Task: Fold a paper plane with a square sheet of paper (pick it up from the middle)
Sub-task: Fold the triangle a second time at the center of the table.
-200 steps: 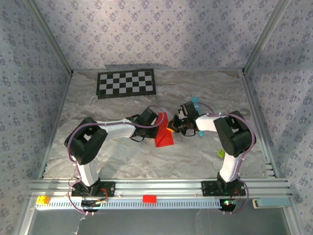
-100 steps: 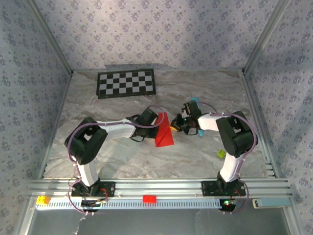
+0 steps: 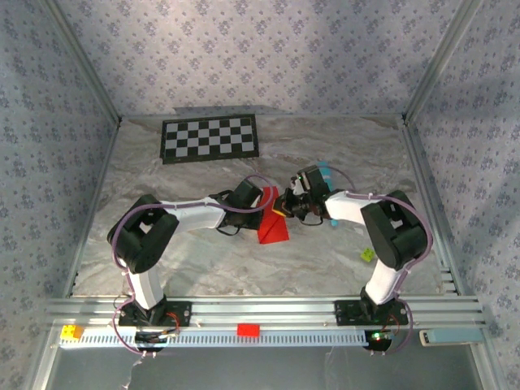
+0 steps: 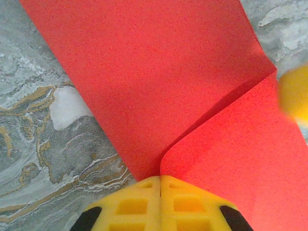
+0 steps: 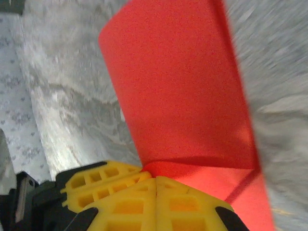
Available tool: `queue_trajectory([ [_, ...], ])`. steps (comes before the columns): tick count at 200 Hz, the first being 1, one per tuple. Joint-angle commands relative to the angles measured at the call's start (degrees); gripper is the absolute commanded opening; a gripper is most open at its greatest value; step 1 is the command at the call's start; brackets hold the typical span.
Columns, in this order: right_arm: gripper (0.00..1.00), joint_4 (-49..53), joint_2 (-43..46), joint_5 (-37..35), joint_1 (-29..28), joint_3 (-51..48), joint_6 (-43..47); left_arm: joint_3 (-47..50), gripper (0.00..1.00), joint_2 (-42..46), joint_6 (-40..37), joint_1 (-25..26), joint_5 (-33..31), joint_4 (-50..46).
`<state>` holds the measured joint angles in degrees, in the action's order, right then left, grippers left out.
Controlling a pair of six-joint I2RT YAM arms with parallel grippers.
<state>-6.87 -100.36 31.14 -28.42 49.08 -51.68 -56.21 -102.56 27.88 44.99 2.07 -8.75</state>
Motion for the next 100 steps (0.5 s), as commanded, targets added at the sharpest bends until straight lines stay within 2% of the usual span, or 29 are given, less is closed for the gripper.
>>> queue_trajectory([
  [1, 0.05, 0.1, -2.7, 1.3, -1.3, 1.0, -0.5, 0.4, 0.00, -1.8, -0.9, -0.5, -0.7, -3.7],
  [58, 0.02, -0.7, -5.4, -1.5, -0.2, -4.8, -1.1, 0.4, 0.00, -1.3, -0.8, -0.4, -0.5, -3.6],
  [100, 0.02, 0.4, -4.9, -2.1, -0.1, -5.1, -0.4, -1.4, 0.01, 1.6, 0.8, -0.5, -1.4, -5.4],
])
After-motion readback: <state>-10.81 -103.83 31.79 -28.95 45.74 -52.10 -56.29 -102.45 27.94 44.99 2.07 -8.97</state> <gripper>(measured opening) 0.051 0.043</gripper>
